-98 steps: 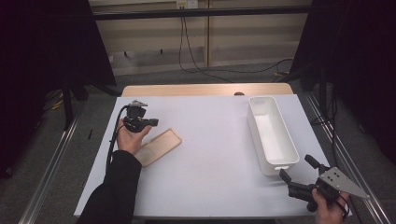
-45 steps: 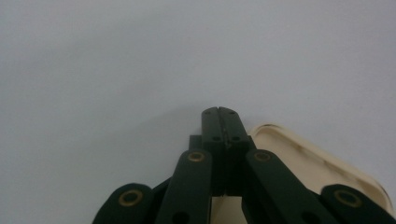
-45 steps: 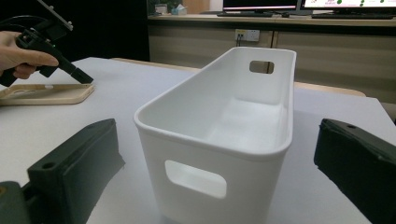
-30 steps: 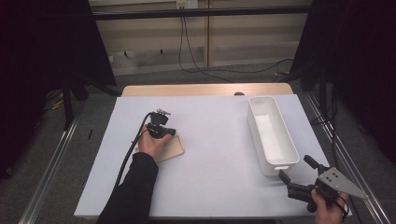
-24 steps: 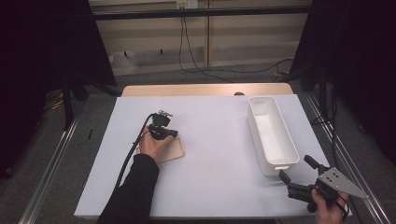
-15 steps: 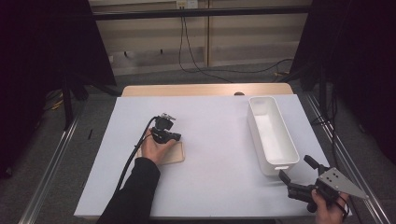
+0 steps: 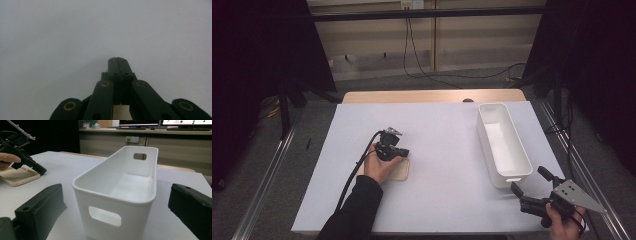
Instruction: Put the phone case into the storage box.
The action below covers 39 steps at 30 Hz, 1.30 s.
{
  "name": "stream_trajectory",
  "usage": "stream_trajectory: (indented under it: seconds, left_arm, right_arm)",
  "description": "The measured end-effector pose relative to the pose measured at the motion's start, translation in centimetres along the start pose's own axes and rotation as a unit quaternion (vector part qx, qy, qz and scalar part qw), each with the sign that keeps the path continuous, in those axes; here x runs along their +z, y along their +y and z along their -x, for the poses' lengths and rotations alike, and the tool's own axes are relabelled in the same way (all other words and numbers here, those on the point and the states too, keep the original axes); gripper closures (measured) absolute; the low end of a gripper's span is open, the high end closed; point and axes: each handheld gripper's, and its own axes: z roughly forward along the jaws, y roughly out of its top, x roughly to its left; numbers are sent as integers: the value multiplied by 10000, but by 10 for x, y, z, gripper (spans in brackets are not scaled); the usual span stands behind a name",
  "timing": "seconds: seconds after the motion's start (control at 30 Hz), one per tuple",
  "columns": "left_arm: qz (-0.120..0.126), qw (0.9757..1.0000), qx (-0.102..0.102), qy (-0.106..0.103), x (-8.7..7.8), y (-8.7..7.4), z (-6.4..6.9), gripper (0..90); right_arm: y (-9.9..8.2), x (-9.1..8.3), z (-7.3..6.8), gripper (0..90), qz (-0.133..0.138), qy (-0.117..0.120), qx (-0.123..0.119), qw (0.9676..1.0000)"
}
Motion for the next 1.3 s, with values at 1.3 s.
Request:
stream_trajectory:
  seconds: [1.3]
  left_arm:
    - [13, 9988, 166, -469, -17, -30, 27, 900]
  right_arm:
    - [0, 0, 0, 0, 16, 1, -7, 10000]
